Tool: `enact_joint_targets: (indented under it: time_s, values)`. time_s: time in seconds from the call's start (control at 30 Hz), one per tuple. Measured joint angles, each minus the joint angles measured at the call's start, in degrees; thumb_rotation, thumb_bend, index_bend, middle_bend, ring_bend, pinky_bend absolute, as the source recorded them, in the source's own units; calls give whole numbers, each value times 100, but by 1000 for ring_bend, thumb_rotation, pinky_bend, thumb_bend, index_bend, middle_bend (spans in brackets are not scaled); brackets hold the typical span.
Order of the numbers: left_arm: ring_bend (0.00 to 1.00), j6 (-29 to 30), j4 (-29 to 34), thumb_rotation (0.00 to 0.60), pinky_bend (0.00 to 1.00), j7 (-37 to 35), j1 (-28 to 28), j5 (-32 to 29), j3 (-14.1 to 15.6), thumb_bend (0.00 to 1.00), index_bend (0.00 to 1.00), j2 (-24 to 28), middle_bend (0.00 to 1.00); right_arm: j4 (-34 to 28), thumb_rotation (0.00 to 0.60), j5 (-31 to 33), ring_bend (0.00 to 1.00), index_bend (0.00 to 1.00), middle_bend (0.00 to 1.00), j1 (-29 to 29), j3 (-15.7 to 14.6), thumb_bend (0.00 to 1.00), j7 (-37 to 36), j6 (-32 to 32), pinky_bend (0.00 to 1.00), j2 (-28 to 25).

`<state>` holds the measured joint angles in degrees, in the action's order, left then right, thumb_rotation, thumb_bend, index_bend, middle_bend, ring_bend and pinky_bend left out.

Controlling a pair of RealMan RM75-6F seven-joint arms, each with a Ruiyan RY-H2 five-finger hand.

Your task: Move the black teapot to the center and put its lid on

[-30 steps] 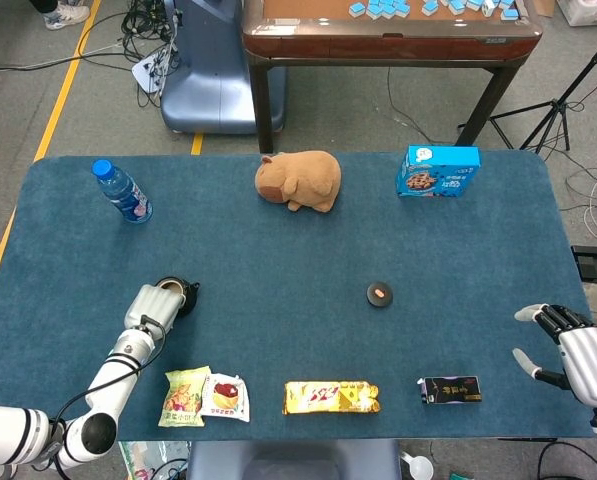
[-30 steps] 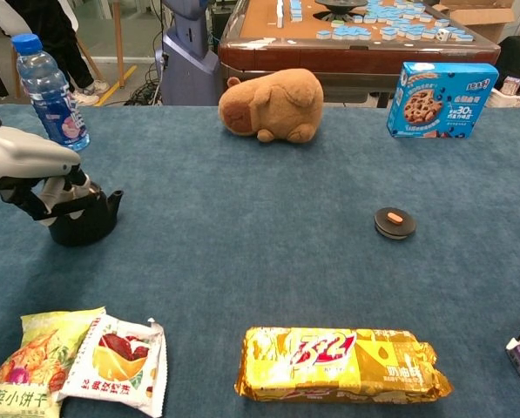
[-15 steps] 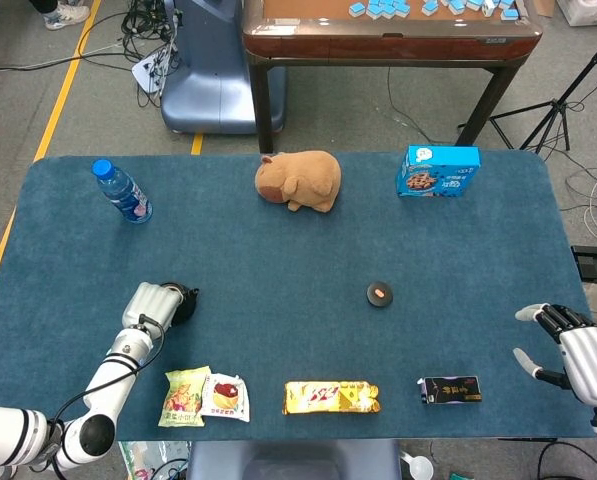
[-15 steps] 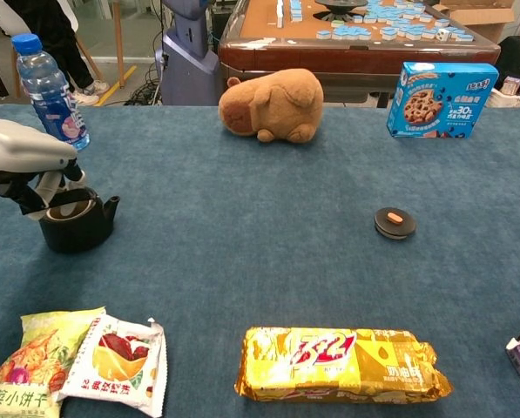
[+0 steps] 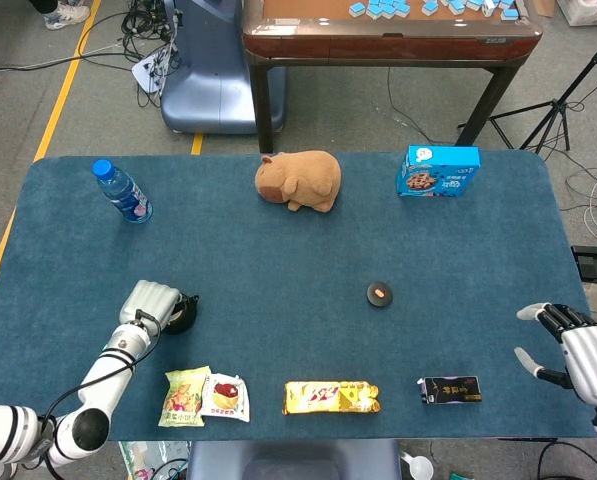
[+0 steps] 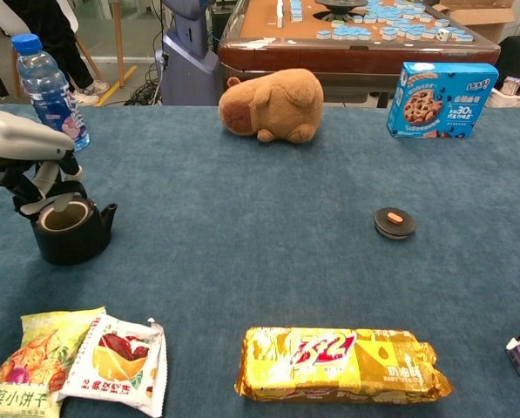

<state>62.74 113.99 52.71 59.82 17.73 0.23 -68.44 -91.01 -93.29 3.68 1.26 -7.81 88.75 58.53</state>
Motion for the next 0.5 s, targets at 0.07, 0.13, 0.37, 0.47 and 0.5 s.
enact_joint_targets:
  time_s: [0.07,0.13,0.37,0.47,0.5]
  values:
    - [433,-6,21,600,729,-4,24,-22,3,978,522,25,673,3,600,2,315,371,367,1,1,263,-5,-1,434,-1]
    - [433,-2,42,600,729,-10,42,-37,3,978,522,40,673,7,600,3,315,371,366,1,2,263,-11,-2,434,-2]
    - [441,-49,106,600,729,-35,125,-139,-15,979,533,123,687,17,600,20,315,371,366,4,9,264,-38,-10,434,-7]
    - [445,-181,128,600,729,-82,167,-246,-38,982,535,180,692,19,600,26,315,371,366,6,12,263,-47,-15,434,-10]
    - [446,-234,131,600,729,-103,182,-277,-46,982,536,203,695,20,600,27,315,371,367,7,12,263,-48,-15,434,-11]
